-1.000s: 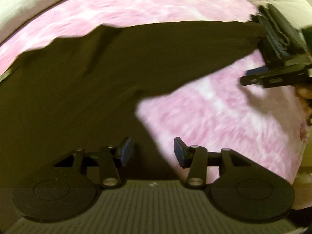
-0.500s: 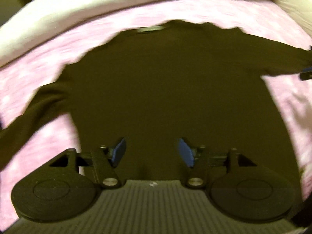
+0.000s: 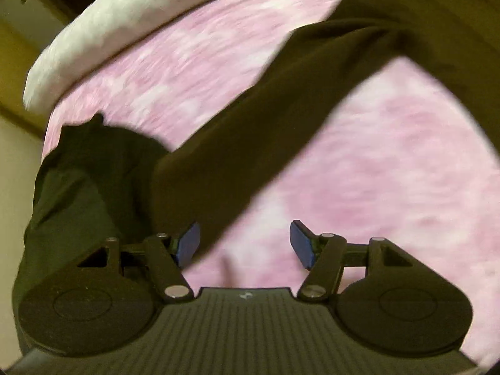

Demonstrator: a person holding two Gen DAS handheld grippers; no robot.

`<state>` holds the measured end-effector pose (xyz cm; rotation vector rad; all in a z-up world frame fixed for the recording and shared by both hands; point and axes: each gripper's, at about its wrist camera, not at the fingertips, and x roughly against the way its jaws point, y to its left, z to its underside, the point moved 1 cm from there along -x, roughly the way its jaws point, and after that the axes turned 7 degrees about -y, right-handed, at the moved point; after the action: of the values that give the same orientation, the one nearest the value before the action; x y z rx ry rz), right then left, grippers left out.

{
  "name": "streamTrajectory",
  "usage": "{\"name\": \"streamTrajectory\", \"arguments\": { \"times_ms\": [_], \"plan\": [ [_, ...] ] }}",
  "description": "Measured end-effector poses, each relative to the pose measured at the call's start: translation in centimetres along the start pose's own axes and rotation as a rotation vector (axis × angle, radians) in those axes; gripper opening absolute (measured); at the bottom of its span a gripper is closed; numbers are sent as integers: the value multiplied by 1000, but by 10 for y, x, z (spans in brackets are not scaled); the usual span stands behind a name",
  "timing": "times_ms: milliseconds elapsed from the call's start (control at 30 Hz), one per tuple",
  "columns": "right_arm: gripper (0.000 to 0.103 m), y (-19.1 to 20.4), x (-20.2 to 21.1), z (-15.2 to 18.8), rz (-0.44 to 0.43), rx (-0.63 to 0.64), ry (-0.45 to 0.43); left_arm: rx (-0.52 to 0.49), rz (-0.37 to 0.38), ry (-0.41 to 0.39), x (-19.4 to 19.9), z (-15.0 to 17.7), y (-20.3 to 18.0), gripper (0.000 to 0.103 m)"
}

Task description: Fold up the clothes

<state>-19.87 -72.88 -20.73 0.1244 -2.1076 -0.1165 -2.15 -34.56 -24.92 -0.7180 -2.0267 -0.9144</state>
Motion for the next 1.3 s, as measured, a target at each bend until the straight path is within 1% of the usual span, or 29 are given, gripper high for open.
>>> {"name": "streamTrajectory", "arguments": {
  "times_ms": [67,100,133,167,233,300,400,433,467,500,633,733,800,833,867,900,933,967,1000,1100,1133,1167,1200,1233,1267,1300],
  "plan": [
    [51,46,-12,-16,-60,102,-18,52,2,1,-19,4,28,59],
    [52,62,-19,-21,-79,136,-15,73,10,6,-25,6,37,58],
    [52,77,-25,-26,-96,166,-10,100,40,14,-32,8,43,52],
    [53,92,-31,-31,-113,196,-6,126,69,22,-39,9,49,30],
    [53,105,-40,-38,-121,193,5,126,113,28,-39,9,49,1],
    [53,114,-47,-43,-123,182,11,85,129,-10,-23,7,40,2],
    [53,119,-55,-49,-118,166,12,111,250,-56,8,6,31,9],
    [53,122,-59,-52,-117,165,16,135,267,-83,16,8,34,22],
    [53,124,-61,-55,-115,166,17,169,253,-103,21,9,42,40],
    [53,126,-63,-57,-113,167,17,209,221,-113,20,10,53,45],
    [54,134,-64,-57,-107,167,22,389,110,-72,-10,18,110,43],
    [54,133,-68,-49,-95,150,47,422,170,-10,-40,10,121,43],
    [54,130,-69,-45,-87,128,61,355,214,23,-55,0,108,37],
    [54,129,-69,-43,-83,116,68,340,210,36,-59,-3,102,21],
    [54,127,-69,-41,-81,102,71,322,182,36,-58,-6,95,4],
    [54,126,-67,-41,-78,90,69,304,154,35,-57,-10,88,4],
    [54,124,-64,-41,-75,84,64,294,128,0,-47,-17,80,3],
    [54,122,-61,-41,-72,81,59,283,102,-35,-36,-24,71,3],
    [54,120,-56,-41,-67,76,52,232,81,-86,-21,-37,54,3],
    [55,109,-45,-39,-55,45,45,115,136,-194,14,-71,-9,5],
    [55,105,-43,-38,-50,31,50,111,209,-198,19,-79,-30,12],
    [55,101,-42,-36,-45,18,56,107,282,-201,25,-87,-51,24],
    [55,97,-39,-35,-41,5,57,103,355,-204,31,-96,-72,30],
    [55,93,-36,-35,-38,-9,58,104,393,-205,34,-99,-87,36],
    [55,89,-33,-34,-41,-21,53,97,404,-204,37,-99,-99,36],
    [55,85,-29,-33,-44,-28,46,107,396,-193,38,-95,-104,36]
  ]
}}
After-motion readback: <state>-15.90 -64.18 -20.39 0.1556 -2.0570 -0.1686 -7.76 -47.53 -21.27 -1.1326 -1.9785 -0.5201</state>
